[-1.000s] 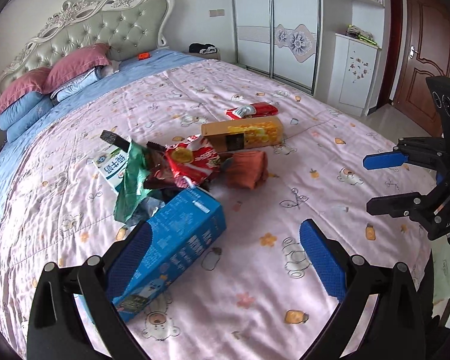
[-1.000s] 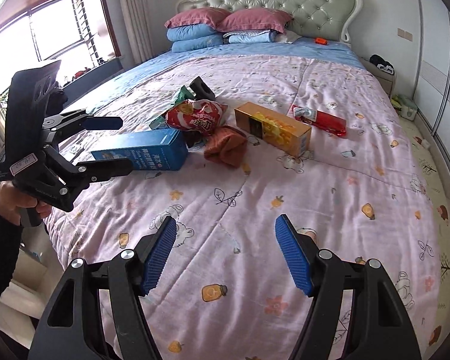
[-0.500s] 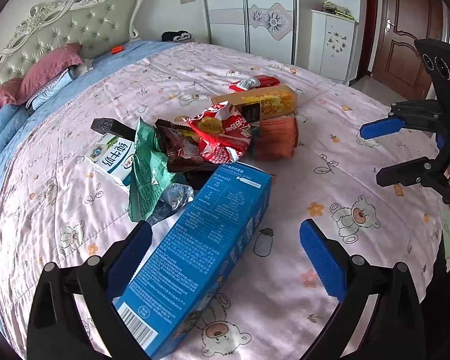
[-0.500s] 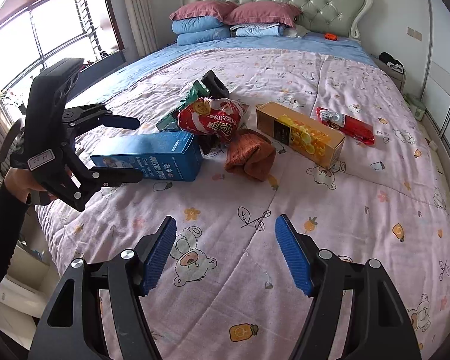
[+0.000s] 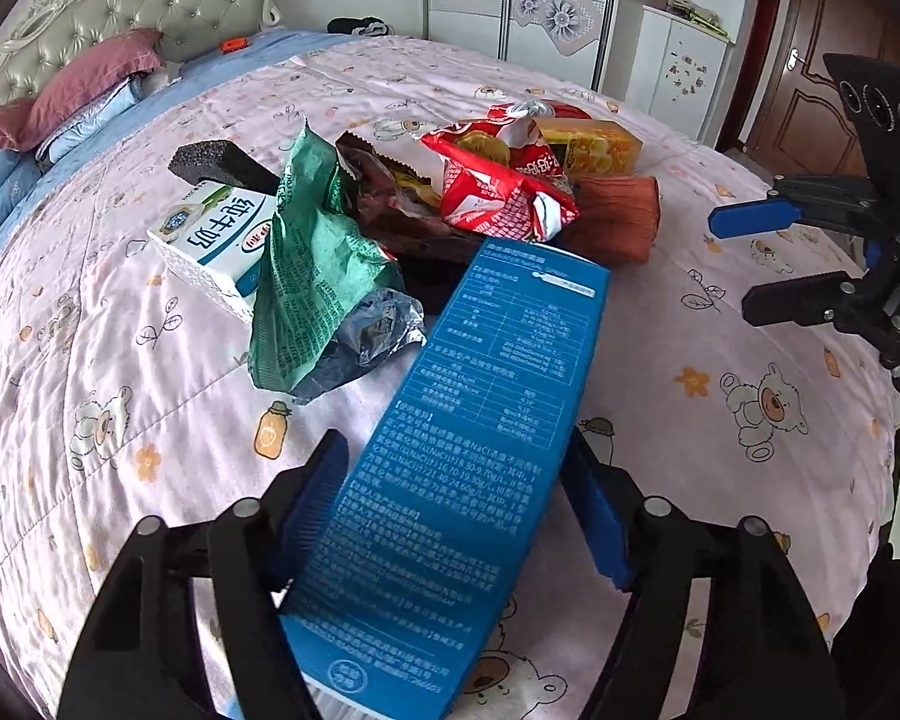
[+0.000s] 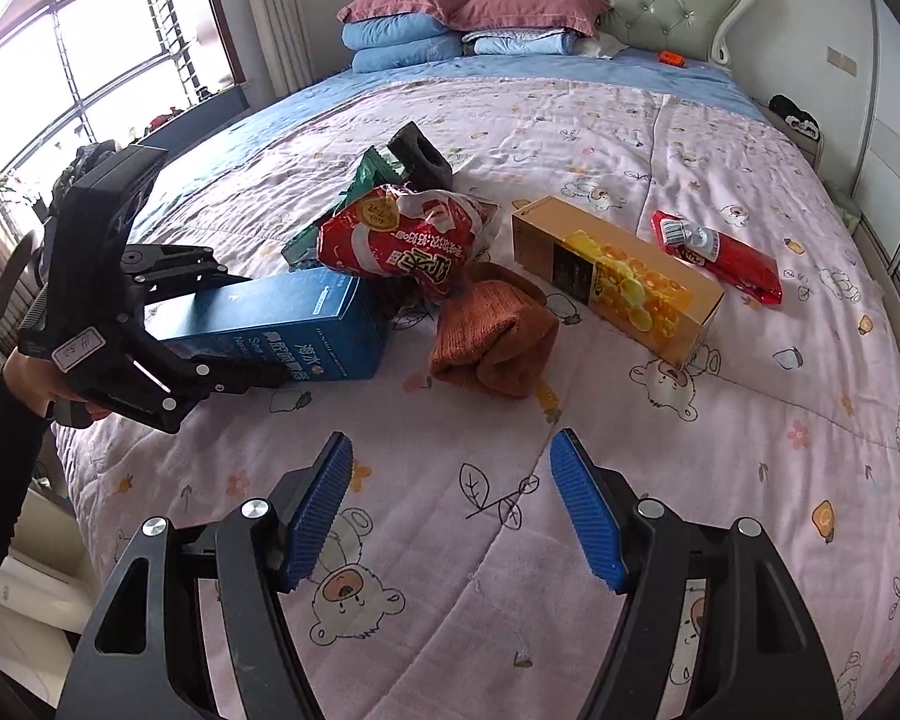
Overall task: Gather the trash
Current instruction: 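Grasp the blue drink box with the left tool while the right tool grasps the brown knit sock, then carry the blue box and brown sock to the yellow bin and release both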
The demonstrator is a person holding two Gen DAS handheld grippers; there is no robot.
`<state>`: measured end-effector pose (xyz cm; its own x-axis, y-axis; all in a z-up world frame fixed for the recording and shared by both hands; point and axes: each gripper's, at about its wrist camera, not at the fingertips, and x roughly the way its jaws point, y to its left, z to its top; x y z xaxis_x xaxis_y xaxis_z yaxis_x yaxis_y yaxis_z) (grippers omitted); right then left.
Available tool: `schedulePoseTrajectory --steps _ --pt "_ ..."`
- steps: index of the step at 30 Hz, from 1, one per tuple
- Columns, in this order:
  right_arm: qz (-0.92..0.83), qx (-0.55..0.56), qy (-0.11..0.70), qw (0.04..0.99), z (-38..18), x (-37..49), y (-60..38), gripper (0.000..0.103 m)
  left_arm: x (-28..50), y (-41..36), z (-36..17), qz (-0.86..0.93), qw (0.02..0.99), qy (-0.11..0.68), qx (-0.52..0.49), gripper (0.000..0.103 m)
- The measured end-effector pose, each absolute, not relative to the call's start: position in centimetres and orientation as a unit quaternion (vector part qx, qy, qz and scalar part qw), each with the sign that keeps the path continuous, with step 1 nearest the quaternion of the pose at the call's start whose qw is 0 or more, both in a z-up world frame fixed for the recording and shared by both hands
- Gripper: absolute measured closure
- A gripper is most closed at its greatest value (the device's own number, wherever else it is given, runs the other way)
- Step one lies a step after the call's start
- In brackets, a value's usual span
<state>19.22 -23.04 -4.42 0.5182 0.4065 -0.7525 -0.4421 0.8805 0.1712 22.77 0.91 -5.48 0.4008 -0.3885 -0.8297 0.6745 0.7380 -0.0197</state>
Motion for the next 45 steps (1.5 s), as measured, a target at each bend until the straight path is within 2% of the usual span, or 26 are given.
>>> schedulePoseTrajectory --steps 2,3,9,14,16,17,20,33,45 --pt "0.24 -0.016 0.429 0.871 -4.6 20.1 -23.0 0.035 22.7 1.1 -5.4 -0.32 0.823 0.443 0.156 0.042" --pt "0.24 -0.011 0.432 0.87 -4.7 20.5 -23.0 0.035 22.7 1.2 -5.5 -0.315 0.825 0.442 0.156 0.048" --pt "0.238 0.002 0.436 0.868 -5.3 22.6 -22.6 0.035 21.3 1.4 -5.2 -0.293 0.839 0.428 0.164 0.055" --pt "0.232 0.017 0.437 0.869 -5.3 24.2 -22.4 0.036 20.5 1.7 -4.8 -0.289 0.841 0.43 0.155 0.056" --pt "0.23 0.016 0.44 0.868 -5.4 24.8 -22.4 0.047 20.3 1.7 -4.7 -0.288 0.844 0.426 0.155 0.056" --pt "0.228 0.015 0.445 0.866 -5.6 25.1 -22.4 0.062 20.0 1.8 -4.7 -0.288 0.845 0.425 0.151 0.056" --pt "0.231 0.012 0.448 0.864 -6.0 25.0 -22.3 0.073 19.6 2.1 -4.6 -0.288 0.849 0.423 0.132 0.056" --pt "0.228 0.039 0.414 0.88 -4.6 19.9 -27.4 0.075 15.1 0.4 -2.6 -0.299 0.854 0.412 0.108 0.056" --pt "0.176 0.068 0.383 0.904 -2.8 14.1 -38.1 0.075 14.4 -11.9 -1.8 -0.36 0.832 0.404 0.12 0.056"
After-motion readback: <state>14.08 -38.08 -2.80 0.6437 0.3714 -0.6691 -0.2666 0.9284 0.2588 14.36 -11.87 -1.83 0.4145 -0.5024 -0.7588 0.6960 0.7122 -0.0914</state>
